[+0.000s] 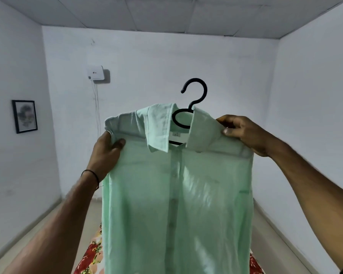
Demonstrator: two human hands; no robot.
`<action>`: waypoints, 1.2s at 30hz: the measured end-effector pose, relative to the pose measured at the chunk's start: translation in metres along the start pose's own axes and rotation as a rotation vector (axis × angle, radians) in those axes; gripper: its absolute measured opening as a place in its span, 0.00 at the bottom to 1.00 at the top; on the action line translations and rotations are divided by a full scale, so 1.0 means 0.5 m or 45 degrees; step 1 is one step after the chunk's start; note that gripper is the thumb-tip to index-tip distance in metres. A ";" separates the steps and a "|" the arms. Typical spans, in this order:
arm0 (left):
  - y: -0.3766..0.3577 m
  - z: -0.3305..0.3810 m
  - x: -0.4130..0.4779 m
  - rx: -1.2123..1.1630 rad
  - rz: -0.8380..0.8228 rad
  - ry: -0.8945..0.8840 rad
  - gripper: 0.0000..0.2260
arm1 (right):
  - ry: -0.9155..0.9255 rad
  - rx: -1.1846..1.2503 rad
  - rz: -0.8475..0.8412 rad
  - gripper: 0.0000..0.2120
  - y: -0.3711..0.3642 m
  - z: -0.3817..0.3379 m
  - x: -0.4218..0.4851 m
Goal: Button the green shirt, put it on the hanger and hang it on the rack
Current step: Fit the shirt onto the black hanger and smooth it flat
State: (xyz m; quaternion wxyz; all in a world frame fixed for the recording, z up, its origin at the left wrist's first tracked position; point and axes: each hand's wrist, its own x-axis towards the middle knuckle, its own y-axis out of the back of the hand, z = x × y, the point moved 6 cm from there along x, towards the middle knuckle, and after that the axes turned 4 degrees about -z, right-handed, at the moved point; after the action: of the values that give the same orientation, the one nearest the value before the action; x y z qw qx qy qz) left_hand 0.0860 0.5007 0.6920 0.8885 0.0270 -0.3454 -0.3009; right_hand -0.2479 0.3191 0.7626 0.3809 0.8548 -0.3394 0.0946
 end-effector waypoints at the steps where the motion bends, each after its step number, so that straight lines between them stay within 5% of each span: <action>1: 0.003 0.004 0.004 0.006 -0.030 -0.016 0.13 | 0.002 -0.070 -0.026 0.16 -0.002 -0.004 -0.004; 6: -0.009 0.025 0.003 -0.049 -0.150 -0.030 0.05 | 0.014 -0.379 0.132 0.10 0.001 -0.015 0.000; 11: -0.009 0.030 -0.010 -0.515 -0.295 0.051 0.18 | 0.118 -0.433 0.366 0.02 0.020 -0.020 0.001; 13: 0.002 0.033 -0.005 -0.575 -0.282 0.026 0.15 | 0.117 -0.455 0.369 0.01 0.021 -0.017 0.002; 15: 0.007 0.034 0.000 -0.465 -0.292 -0.045 0.09 | 0.097 -0.485 0.323 0.01 0.017 -0.008 0.004; 22: -0.027 0.007 -0.013 0.130 -0.479 -0.209 0.20 | 0.075 -0.439 0.295 0.02 0.010 0.025 -0.002; 36: 0.018 -0.049 -0.028 -0.107 -0.042 -0.129 0.19 | -0.198 0.015 -0.062 0.12 -0.020 0.214 -0.113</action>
State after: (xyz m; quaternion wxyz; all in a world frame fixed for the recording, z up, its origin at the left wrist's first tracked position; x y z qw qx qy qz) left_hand 0.0980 0.5120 0.6675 0.8651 -0.0199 -0.3765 -0.3308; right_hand -0.2944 0.2758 0.6589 0.3504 0.8699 -0.3465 0.0205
